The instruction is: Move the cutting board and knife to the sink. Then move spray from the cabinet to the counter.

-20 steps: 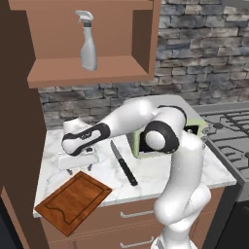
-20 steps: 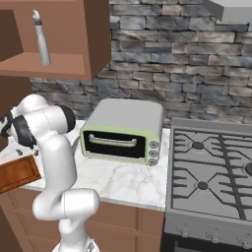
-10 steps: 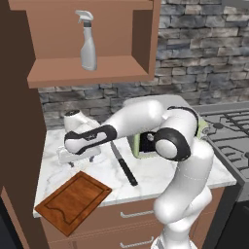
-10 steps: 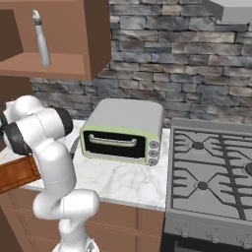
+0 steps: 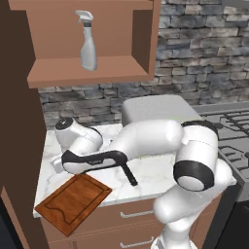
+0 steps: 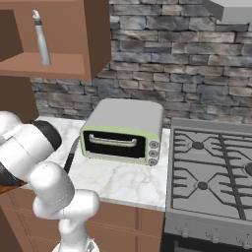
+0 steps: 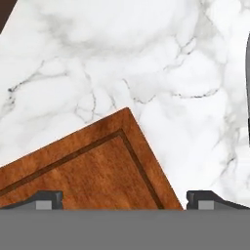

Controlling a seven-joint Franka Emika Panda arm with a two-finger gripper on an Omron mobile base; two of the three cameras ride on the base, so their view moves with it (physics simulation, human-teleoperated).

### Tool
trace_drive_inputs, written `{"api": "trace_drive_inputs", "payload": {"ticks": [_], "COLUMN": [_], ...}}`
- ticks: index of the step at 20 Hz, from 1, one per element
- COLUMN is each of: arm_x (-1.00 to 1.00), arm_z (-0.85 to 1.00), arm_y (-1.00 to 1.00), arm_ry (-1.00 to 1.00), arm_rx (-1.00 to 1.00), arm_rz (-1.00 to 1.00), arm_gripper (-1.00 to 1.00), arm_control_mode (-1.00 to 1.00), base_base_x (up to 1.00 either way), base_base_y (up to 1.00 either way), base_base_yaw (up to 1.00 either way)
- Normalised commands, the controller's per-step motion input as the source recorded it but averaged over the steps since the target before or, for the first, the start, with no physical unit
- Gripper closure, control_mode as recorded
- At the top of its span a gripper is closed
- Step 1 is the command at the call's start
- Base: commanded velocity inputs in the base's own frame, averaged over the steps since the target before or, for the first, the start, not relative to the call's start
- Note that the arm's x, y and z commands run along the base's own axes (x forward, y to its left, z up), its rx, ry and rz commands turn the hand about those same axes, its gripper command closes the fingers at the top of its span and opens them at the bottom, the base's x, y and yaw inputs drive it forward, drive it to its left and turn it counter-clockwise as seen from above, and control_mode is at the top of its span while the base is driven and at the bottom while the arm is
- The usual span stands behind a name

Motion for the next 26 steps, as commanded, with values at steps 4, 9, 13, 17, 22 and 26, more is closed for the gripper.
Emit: {"api": "trace_drive_inputs", "payload": {"ticks": [4, 9, 13, 17, 22, 26], "arm_x": [-0.74, -0.4, -0.58, -0.63, -0.49, -0.33], "arm_z": [0.01, 0.15, 0.13, 0.14, 0.28, 0.06], "arm_y": [-0.2, -0.35, -0.18, -0.01, 0.0, 0.0], "arm_ry": [-0.16, -0.06, -0.08, -0.16, -0.2, -0.12], "arm_rx": [0.0, 0.0, 0.0, -0.01, -0.04, -0.12], "arm_rz": [0.13, 0.13, 0.14, 0.13, 0.13, 0.13], "arm_gripper": [-1.0, -1.0, -1.0, -1.0, -1.0, -1.0], "arm_control_mode": [-1.0, -1.0, -1.0, -1.0, -1.0, -1.0], "base_base_x": [0.0, 0.0, 0.0, 0.0, 0.0, 0.0], "base_base_y": [0.0, 0.0, 0.0, 0.0, 0.0, 0.0], "base_base_yaw": [0.0, 0.0, 0.0, 0.0, 0.0, 0.0]}}
